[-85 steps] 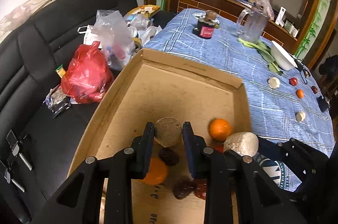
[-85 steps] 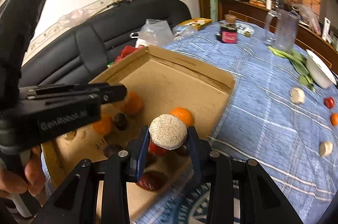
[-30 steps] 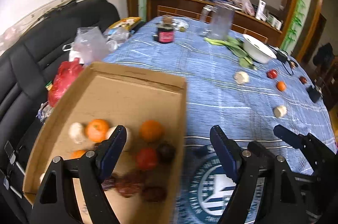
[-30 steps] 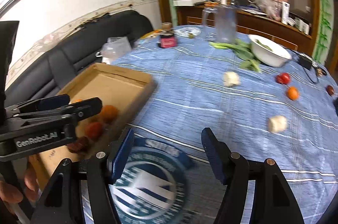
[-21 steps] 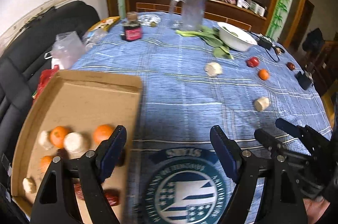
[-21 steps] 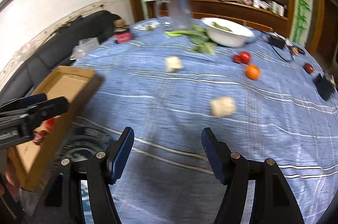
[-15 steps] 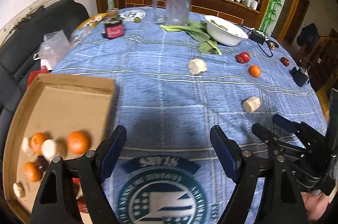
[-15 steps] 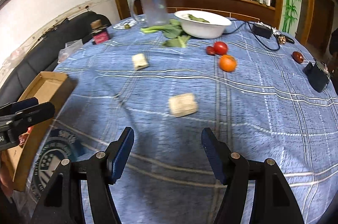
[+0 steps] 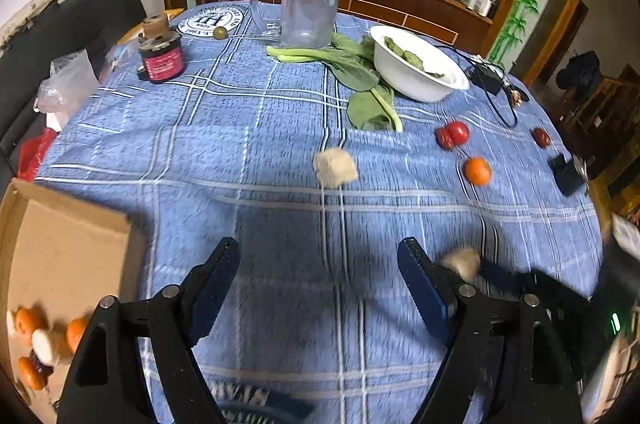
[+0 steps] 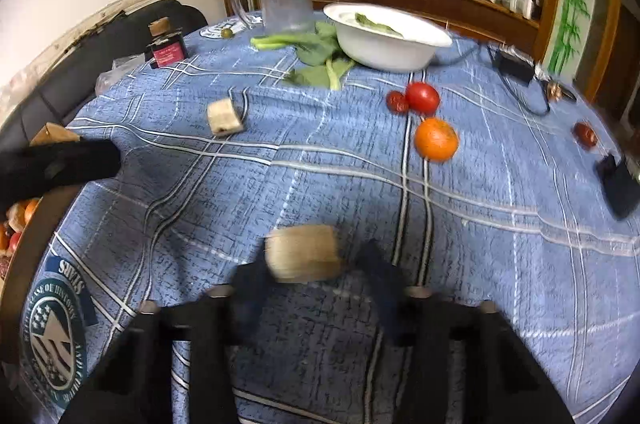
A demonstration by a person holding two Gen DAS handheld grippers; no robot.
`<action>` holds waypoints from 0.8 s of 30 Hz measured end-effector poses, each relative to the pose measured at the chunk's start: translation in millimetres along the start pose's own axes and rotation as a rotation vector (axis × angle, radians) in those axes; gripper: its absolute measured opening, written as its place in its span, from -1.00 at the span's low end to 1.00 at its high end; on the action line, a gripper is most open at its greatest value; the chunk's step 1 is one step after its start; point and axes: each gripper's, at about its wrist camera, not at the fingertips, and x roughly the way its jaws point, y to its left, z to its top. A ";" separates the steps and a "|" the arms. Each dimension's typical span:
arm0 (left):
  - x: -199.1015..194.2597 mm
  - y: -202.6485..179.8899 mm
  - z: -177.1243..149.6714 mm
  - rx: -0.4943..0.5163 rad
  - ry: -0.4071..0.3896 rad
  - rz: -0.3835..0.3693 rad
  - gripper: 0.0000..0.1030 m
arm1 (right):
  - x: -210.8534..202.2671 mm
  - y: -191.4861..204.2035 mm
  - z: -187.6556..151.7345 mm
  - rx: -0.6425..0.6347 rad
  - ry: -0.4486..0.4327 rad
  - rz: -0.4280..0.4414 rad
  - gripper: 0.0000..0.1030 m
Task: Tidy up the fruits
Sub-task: 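Grasp a beige square cake with the right tool while the left tool grasps another, then carry both held beige square cakes over the cardboard box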
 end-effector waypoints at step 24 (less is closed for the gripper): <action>71.0 -12.2 36.9 -0.040 0.072 0.000 -0.51 | -9.7 -15.8 1.0 0.066 -0.033 0.089 -0.35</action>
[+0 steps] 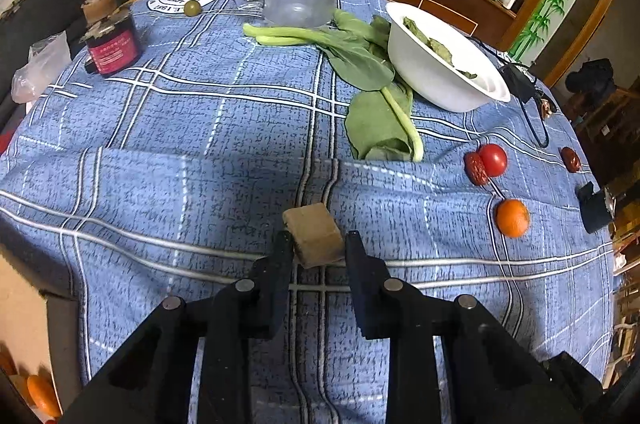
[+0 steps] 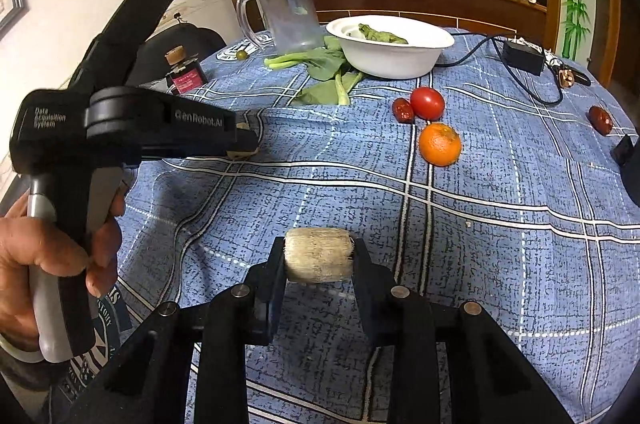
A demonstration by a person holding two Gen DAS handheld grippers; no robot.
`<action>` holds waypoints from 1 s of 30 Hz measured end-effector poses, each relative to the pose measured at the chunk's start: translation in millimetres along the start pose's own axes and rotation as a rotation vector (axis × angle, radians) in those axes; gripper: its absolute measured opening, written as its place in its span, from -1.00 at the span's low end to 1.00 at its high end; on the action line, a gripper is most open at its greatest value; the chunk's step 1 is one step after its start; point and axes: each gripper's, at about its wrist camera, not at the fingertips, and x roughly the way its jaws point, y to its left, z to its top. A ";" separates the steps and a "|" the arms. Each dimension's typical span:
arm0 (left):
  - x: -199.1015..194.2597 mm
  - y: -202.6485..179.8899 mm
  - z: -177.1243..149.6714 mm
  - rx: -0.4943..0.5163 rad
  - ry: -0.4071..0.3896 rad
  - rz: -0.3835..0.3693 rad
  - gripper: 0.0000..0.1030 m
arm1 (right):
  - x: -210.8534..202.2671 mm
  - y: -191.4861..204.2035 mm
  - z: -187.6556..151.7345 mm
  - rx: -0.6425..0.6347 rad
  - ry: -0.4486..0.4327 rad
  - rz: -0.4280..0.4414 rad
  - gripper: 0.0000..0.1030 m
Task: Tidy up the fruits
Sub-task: 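Carry both held beige square cakes over the cardboard box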
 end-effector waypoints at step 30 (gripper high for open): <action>-132.6 39.3 -139.5 0.112 -0.157 0.089 -0.51 | -55.0 89.2 -61.7 0.007 -0.004 -0.074 -0.34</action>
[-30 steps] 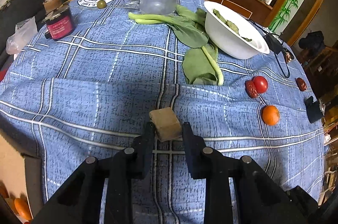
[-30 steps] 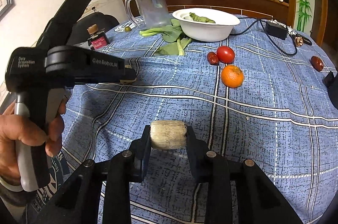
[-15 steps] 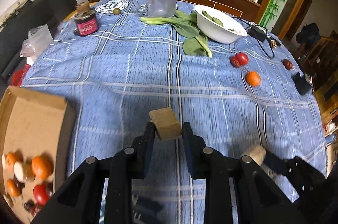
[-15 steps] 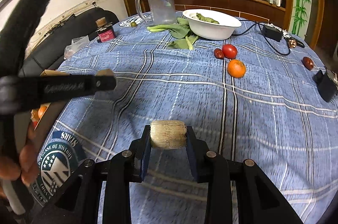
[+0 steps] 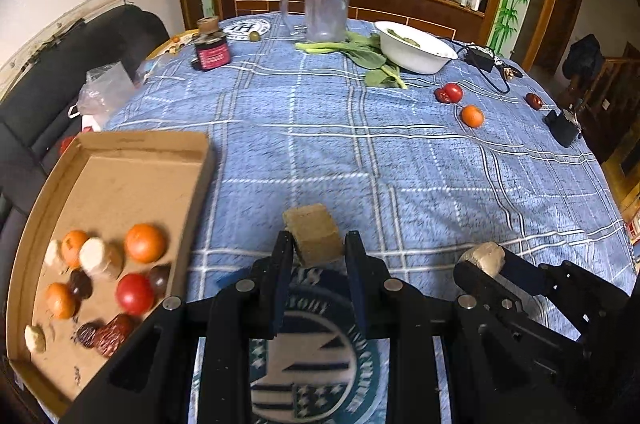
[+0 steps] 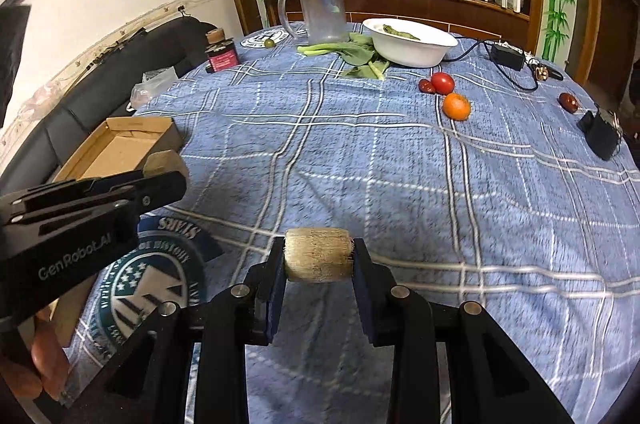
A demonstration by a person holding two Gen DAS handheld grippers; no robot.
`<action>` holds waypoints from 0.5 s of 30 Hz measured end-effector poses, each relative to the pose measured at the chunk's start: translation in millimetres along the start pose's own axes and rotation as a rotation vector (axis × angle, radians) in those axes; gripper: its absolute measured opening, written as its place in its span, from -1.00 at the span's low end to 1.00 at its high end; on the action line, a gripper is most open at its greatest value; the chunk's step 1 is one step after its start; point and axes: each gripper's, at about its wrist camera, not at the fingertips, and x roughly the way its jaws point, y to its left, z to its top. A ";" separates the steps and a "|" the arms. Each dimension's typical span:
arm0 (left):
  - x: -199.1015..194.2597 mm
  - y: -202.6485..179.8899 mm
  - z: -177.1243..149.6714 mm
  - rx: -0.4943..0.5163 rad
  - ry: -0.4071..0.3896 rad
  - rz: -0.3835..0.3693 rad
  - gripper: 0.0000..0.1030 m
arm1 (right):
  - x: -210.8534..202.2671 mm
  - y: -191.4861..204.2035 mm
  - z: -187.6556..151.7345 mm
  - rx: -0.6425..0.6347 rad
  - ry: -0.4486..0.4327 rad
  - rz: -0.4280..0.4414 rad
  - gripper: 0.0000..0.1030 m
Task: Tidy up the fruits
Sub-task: 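Carry both held beige square cakes over the cardboard box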
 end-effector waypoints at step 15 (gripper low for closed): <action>-42.4 72.3 -29.5 -0.049 -0.051 0.053 -0.50 | -3.0 79.9 -9.9 -0.039 -0.010 0.069 -0.34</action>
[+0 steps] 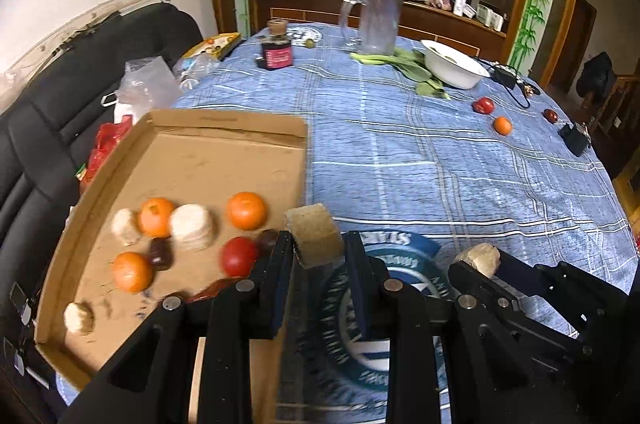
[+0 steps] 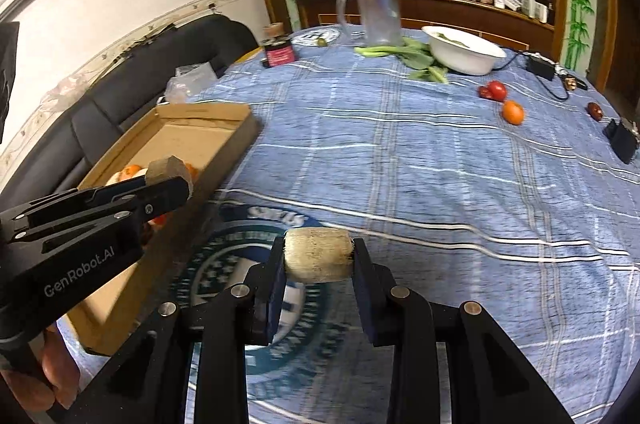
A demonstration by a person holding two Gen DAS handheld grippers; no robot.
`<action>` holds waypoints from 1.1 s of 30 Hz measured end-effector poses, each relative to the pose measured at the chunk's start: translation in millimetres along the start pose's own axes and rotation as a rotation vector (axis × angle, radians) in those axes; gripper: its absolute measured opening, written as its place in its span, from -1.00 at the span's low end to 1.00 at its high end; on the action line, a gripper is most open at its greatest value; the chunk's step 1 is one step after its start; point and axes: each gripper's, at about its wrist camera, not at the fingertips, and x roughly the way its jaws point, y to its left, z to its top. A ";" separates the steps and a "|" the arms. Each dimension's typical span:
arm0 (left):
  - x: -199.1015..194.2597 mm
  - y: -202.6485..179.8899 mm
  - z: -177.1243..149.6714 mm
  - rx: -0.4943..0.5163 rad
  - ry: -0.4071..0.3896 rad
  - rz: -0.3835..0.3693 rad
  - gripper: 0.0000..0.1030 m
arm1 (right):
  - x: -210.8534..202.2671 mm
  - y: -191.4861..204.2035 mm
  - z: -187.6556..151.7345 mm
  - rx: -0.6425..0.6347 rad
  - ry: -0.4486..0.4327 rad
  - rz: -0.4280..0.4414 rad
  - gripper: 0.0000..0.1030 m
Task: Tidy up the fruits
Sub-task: 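Carry both held beige square cakes over the cardboard box, then open both tools to drop the square cakes into the box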
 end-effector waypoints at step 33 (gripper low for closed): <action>-4.4 136.9 -22.0 -0.143 0.030 0.086 -0.51 | 49.3 145.6 17.1 -0.245 0.013 0.207 -0.32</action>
